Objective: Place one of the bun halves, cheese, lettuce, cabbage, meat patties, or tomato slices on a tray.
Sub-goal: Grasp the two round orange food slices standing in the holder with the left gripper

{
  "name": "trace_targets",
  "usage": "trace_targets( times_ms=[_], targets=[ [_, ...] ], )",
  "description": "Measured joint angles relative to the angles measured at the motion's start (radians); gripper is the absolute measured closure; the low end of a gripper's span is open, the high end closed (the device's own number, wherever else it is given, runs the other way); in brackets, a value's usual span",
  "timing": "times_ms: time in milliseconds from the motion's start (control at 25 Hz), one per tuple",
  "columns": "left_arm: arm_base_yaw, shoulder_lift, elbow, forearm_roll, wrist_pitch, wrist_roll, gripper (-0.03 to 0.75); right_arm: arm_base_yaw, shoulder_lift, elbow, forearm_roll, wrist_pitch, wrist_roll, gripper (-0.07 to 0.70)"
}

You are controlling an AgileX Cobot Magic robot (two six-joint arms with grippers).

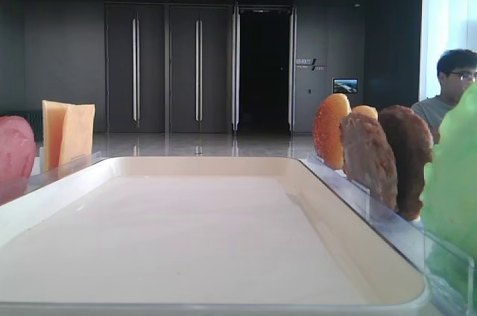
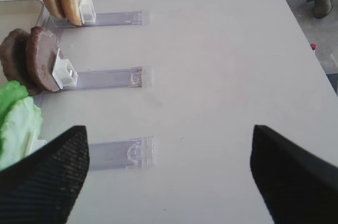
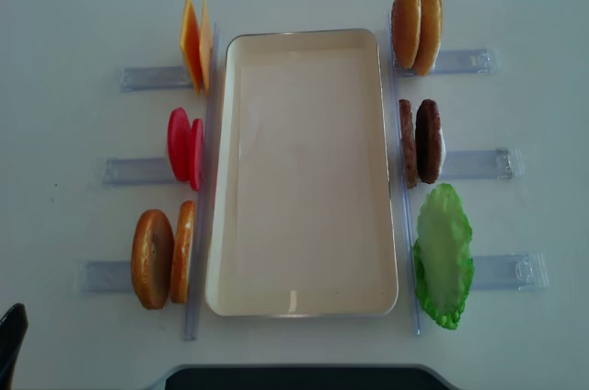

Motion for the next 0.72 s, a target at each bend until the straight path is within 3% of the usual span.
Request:
trace_targets(
  times_ms=[160,480,720],
  targets=[
    [0.0,0.0,-0.013,0.002,0.018,-0.008,0.073,0.0,0.0,0.0,0.0,0.0,0.0,0.042],
    [0.0,0.014,-0.109,0.003,0.123,-0.034,0.073,0.0,0.0,0.0,0.0,0.0,0.0,0.042],
    [0.0,0.154,-0.187,0.041,0.13,-0.035,0.073,0.0,0.0,0.0,0.0,0.0,0.0,0.042]
  ],
)
